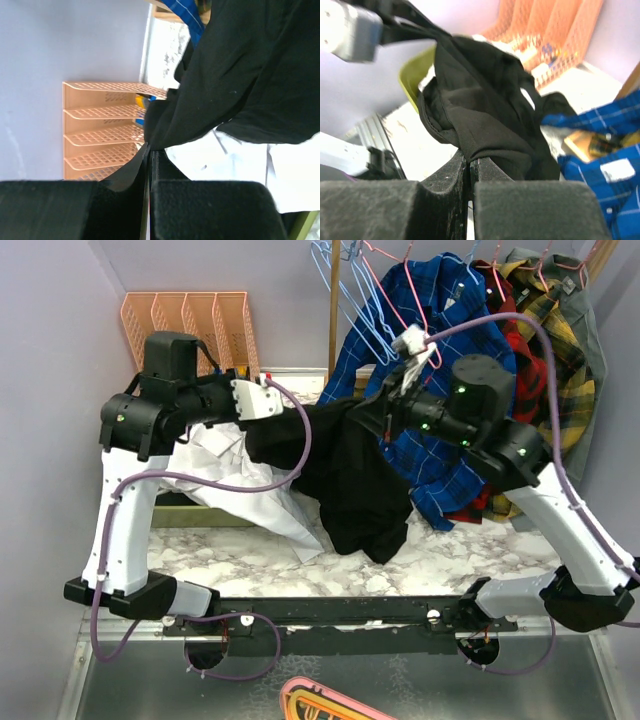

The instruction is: Place the shirt on the hanger

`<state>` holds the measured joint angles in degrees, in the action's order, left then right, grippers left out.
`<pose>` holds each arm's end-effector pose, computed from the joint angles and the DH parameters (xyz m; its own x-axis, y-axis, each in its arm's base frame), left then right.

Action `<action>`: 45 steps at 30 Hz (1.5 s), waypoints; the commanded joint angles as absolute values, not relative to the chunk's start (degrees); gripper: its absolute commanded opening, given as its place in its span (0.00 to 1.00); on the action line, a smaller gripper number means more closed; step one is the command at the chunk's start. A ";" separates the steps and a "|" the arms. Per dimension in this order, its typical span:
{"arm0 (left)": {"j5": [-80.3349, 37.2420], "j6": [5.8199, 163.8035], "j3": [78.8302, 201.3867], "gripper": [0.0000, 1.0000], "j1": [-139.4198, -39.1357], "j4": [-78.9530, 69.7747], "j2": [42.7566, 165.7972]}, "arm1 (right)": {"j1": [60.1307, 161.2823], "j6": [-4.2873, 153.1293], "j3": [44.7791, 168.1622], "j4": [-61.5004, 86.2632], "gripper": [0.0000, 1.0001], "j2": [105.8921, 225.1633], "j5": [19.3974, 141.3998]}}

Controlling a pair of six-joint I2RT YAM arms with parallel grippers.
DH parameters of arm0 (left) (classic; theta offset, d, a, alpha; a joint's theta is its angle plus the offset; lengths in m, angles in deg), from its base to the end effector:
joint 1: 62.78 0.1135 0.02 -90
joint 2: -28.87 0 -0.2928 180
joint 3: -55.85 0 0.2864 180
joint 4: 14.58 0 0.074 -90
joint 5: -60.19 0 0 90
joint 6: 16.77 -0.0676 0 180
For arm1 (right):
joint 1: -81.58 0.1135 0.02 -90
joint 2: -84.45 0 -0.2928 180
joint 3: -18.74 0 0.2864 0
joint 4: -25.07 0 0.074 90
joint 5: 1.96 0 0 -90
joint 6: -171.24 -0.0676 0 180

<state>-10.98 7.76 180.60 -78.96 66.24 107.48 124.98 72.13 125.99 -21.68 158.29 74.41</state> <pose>0.2572 -0.0973 0.5285 0.2450 0.8255 -0.5085 0.7125 0.2024 0.6719 0.2168 0.2270 0.5202 -0.2976 -0.0697 -0.9521 -0.7973 0.5667 0.2077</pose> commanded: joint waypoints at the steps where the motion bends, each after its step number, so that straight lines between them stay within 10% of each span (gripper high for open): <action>1: -7.84 11.30 191.31 0.00 -78.63 70.75 109.16 | 124.82 69.89 137.18 -25.92 0.01 158.99 70.19; 17: -16.55 25.96 218.10 0.00 -78.61 59.55 113.87 | 124.82 65.31 159.15 -26.36 0.01 167.17 62.11; 29: -12.90 43.73 168.57 0.00 -78.91 33.66 111.63 | 119.68 53.34 100.72 -3.95 0.01 149.98 69.44; 37: -16.32 47.44 165.76 0.00 -88.81 30.06 119.51 | 105.77 36.97 72.10 22.36 0.01 146.89 51.34; 45: -24.89 48.97 167.63 0.00 -92.73 26.86 130.36 | 99.61 37.18 70.37 28.21 0.01 154.87 48.57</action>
